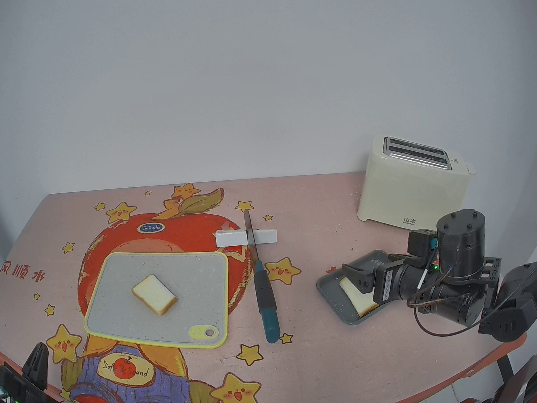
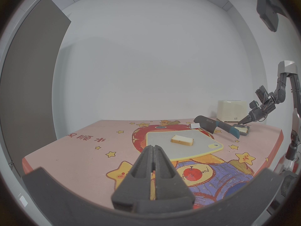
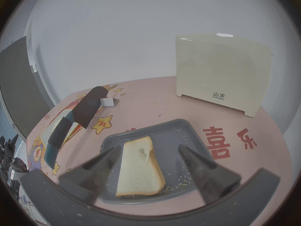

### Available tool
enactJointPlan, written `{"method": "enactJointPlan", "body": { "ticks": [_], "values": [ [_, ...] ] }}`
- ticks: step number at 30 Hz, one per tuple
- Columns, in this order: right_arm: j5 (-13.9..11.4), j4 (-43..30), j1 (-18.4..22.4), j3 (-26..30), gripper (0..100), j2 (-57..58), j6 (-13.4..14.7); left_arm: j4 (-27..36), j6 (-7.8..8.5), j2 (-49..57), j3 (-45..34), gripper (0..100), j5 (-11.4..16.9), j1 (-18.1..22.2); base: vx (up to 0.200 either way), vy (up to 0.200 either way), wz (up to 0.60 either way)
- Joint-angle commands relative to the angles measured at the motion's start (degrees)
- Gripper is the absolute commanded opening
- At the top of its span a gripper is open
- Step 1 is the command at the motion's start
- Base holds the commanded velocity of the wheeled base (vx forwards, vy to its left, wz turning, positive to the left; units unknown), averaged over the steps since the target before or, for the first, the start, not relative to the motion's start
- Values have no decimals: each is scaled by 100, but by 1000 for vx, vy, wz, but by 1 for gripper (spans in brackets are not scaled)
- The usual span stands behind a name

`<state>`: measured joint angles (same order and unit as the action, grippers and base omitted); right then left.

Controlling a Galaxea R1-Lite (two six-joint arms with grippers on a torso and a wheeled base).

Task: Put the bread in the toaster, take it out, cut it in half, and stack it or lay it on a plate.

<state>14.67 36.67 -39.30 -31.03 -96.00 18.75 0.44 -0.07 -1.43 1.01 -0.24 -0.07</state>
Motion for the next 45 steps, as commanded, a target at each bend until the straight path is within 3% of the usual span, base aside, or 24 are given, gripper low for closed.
{"method": "enactJointPlan", "body": {
  "ticks": [1,8,21,24,25,31,45],
  "values": [
    [19,306,-78,185,100,55,-29,0,7,2,-92,0,-2,-1,0,0,0],
    [212,648,-113,255,100,345,-275,0,-1,2,-92,0,-2,-1,0,0,0],
    [212,648,37,132,100,829,-363,0,16,-7,-92,0,7,-1,0,0,0],
    [203,640,81,123,100,1075,-495,0,-10,-7,-92,0,-2,-1,0,0,0],
    [203,640,81,123,100,1075,-495,0,-10,-7,-92,100,-2,-1,0,0,0],
    [195,561,98,70,100,1514,-680,0,7,2,-92,100,-2,-1,0,0,0],
    [168,561,98,-44,100,1664,-732,-44,34,11,-101,100,24,-1,0,0,0]
  ]
}}
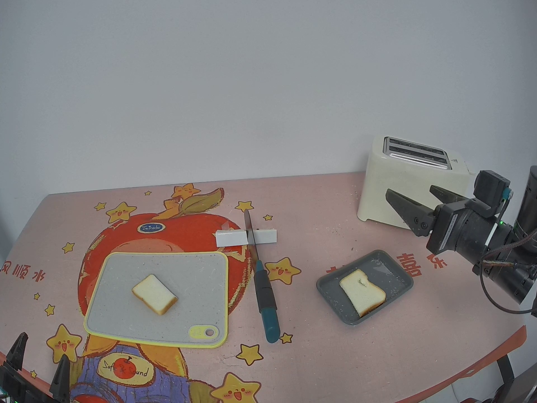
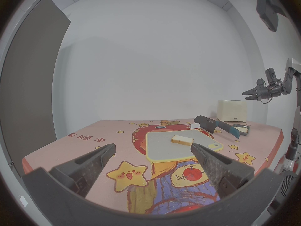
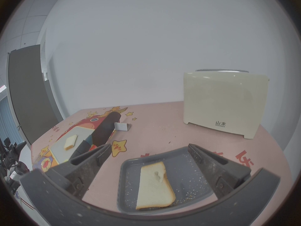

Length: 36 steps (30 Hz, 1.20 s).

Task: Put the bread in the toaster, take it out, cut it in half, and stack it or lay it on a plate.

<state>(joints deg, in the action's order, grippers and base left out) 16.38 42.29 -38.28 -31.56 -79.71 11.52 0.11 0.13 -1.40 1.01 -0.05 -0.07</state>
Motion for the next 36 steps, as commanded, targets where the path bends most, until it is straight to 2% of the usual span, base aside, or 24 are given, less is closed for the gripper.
{"method": "enactJointPlan", "body": {
  "ticks": [1,12,13,14,15,16,21,23,27,31,34,36],
  "values": [
    [-4,-1,-4,10,100,35,-9,-29,13,8,-101,100,14,-1,0,0,0],
    [-21,-10,31,-8,100,211,-89,-99,4,8,-101,100,22,-1,0,0,0],
    [-21,-10,31,-8,100,211,-89,-275,-22,8,-101,100,40,-1,0,0,0],
    [-21,-10,31,-8,100,219,-89,-740,-49,8,-101,100,31,-1,0,0,0],
    [-21,-10,31,-8,100,219,-89,-740,-49,8,-101,100,31,-1,0,0,0],
    [-21,-10,31,-17,100,219,-89,-1224,-66,8,-101,100,31,-1,0,0,0],
    [-21,-10,31,-8,100,219,-89,-1197,-49,8,-101,100,31,-1,0,0,0],
    [-21,-10,31,-8,100,246,-97,-1101,13,8,-101,100,31,-1,0,0,0],
    [-21,-10,31,18,100,272,-150,-987,4,8,-101,100,31,-1,0,0,0],
    [-21,-10,31,-8,100,307,-185,-1259,-5,8,-101,100,49,-1,0,0,0],
    [-30,-10,31,-8,100,360,-185,-1681,4,87,22,100,163,-1,0,0,0],
    [-21,-10,31,-8,100,351,-185,-1655,4,70,224,100,207,-1,0,0,0]
  ]
}}
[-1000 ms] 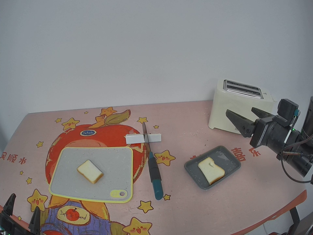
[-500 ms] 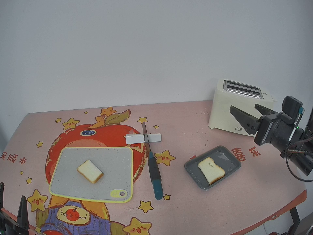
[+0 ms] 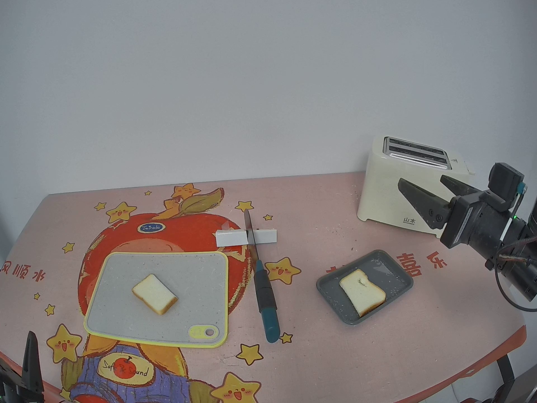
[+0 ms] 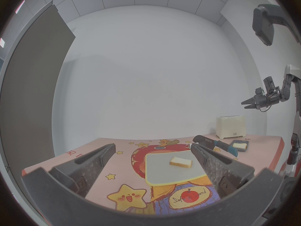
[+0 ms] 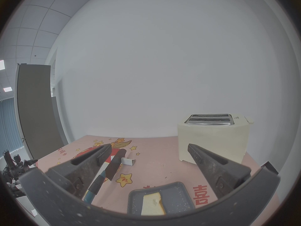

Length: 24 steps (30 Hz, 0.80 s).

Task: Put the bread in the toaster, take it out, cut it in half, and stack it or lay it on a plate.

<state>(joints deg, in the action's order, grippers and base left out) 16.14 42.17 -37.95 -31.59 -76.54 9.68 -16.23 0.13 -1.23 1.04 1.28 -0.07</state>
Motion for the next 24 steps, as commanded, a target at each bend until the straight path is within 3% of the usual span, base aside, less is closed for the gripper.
{"method": "enactJointPlan", "body": {
  "ticks": [1,6,8,11,16,24],
  "values": [
    [-6,2,-2,-5,100,34,-1,-12,4,18,301,100,101,-1,0,0,0],
    [-6,2,-2,-5,100,43,-1,-56,31,-501,468,100,285,-1,0,0,0],
    [3,2,-2,-5,100,52,-1,-56,162,-800,476,100,470,-1,0,0,0],
    [-6,2,-2,-5,100,52,-1,-91,224,-1213,503,100,681,-1,0,0,0],
    [3,2,-2,-5,100,43,-10,-619,250,-1942,503,100,927,-1,0,0,0],
    [3,2,7,-14,100,52,-10,-1357,250,-2900,520,100,988,-19,0,0,0]
  ]
}}
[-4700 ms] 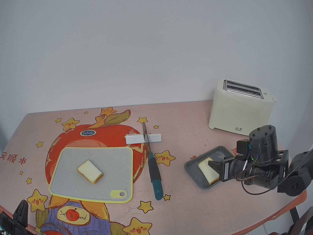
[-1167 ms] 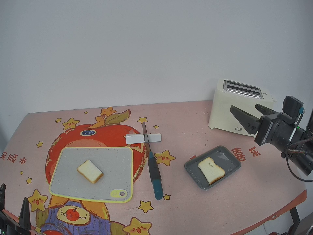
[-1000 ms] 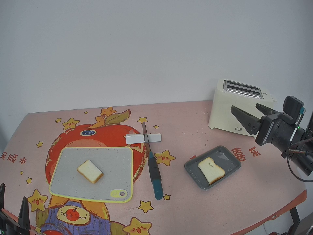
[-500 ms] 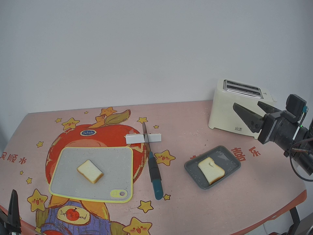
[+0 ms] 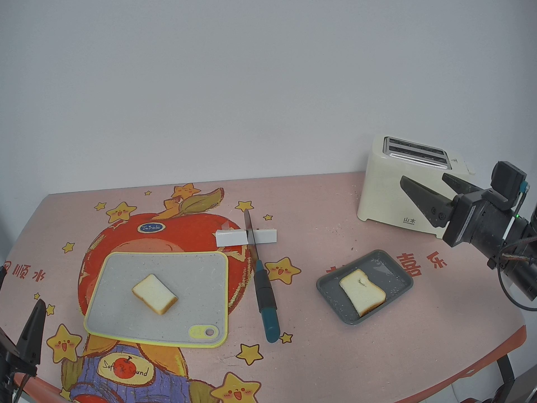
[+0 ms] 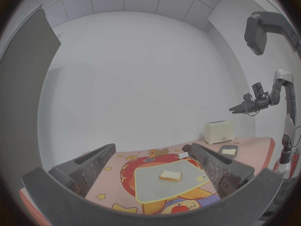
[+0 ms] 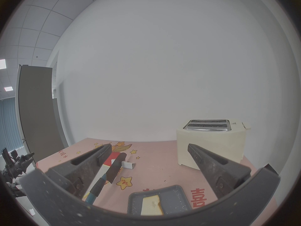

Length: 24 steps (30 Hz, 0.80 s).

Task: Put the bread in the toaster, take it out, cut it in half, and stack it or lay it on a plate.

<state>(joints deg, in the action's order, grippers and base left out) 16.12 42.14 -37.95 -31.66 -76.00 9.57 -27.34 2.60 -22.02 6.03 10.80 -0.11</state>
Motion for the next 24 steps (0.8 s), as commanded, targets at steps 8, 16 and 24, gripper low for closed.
{"method": "enactJointPlan", "body": {
  "ticks": [8,16,24],
  "values": [
    [6,-4,7,2,100,-12,1,-359,4,-1683,29,100,186,-472,0,0,0],
    [-3,4,7,11,100,-21,1,-1098,4,-2694,-41,100,186,-894,0,0,0],
    [-3,-4,7,19,100,-21,1,-1388,4,-3300,-85,100,221,-1510,0,0,0]
  ]
}}
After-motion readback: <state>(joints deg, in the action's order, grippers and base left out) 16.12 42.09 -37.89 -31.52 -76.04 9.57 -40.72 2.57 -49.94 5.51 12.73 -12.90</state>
